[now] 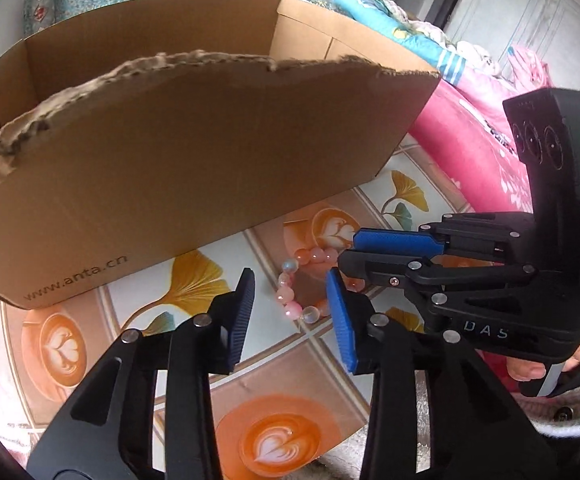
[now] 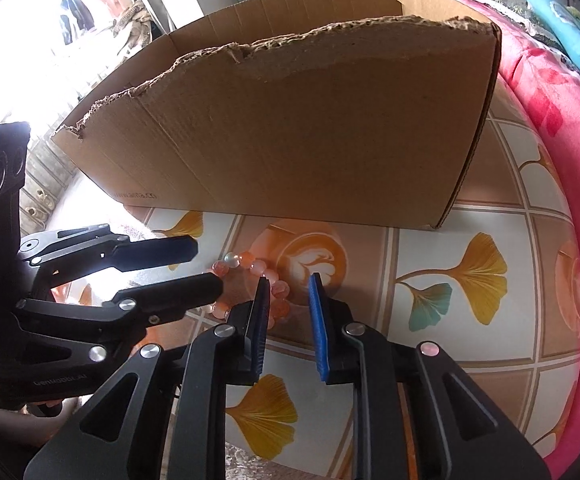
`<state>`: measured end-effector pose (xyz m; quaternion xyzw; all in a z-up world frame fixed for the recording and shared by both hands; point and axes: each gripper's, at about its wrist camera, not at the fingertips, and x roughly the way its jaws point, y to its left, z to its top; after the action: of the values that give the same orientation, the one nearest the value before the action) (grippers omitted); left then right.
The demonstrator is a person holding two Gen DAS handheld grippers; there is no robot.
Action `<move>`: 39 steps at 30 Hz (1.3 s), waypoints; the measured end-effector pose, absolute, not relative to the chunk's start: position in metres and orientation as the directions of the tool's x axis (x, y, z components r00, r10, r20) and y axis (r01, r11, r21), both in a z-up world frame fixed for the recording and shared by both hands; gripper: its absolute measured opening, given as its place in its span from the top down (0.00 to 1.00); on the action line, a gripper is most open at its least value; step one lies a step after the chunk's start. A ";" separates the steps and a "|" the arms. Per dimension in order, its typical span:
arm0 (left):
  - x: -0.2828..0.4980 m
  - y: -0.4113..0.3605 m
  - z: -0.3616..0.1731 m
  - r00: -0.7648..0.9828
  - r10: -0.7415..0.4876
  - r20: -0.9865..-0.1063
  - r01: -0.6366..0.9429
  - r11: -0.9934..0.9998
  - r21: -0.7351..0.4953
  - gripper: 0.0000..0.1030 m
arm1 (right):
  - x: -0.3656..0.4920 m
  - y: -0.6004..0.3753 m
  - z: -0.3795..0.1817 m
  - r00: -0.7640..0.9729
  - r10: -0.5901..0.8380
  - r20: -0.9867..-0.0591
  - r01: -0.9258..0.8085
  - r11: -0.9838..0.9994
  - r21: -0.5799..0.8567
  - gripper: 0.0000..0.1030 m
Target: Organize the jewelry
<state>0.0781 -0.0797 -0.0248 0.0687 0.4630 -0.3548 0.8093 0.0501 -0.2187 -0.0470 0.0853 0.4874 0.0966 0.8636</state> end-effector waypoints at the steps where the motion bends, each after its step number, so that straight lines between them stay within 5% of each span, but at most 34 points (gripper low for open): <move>1: 0.078 -0.083 -0.028 0.318 -0.494 -0.809 0.641 0.741 -0.200 0.72 | 0.049 -0.219 -0.048 0.508 0.251 -0.824 -0.088 0.967 0.240 0.81; 7: 0.076 -0.092 -0.031 0.380 -0.426 -0.821 0.647 0.757 -0.093 0.92 | 0.041 -0.217 -0.048 0.519 0.248 -0.818 -0.111 0.969 0.223 0.81; 9: 0.076 -0.091 -0.031 0.376 -0.436 -0.818 0.646 0.756 -0.106 0.92 | 0.040 -0.217 -0.048 0.521 0.247 -0.817 -0.116 0.969 0.220 0.90; 19: 0.061 -0.070 0.003 0.377 -0.554 -0.743 0.659 0.723 -0.205 0.92 | 0.027 -0.224 -0.026 0.545 0.304 -0.781 -0.137 0.952 0.275 0.91; 30: 0.095 -0.065 0.121 0.373 -0.744 -0.554 0.752 0.593 -0.290 0.92 | 0.045 -0.236 0.091 0.690 0.360 -0.628 -0.286 0.933 0.220 0.91; 39: 0.228 -0.114 0.080 0.156 -0.705 -0.692 0.598 0.625 -0.502 0.92 | 0.157 -0.256 0.082 0.520 0.323 -0.791 -0.262 0.941 0.212 0.91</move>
<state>0.2283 -0.1141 0.0797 -0.0547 0.4872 -0.4297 0.7583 0.1566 -0.2563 0.0819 0.0329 0.4604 0.1681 0.8710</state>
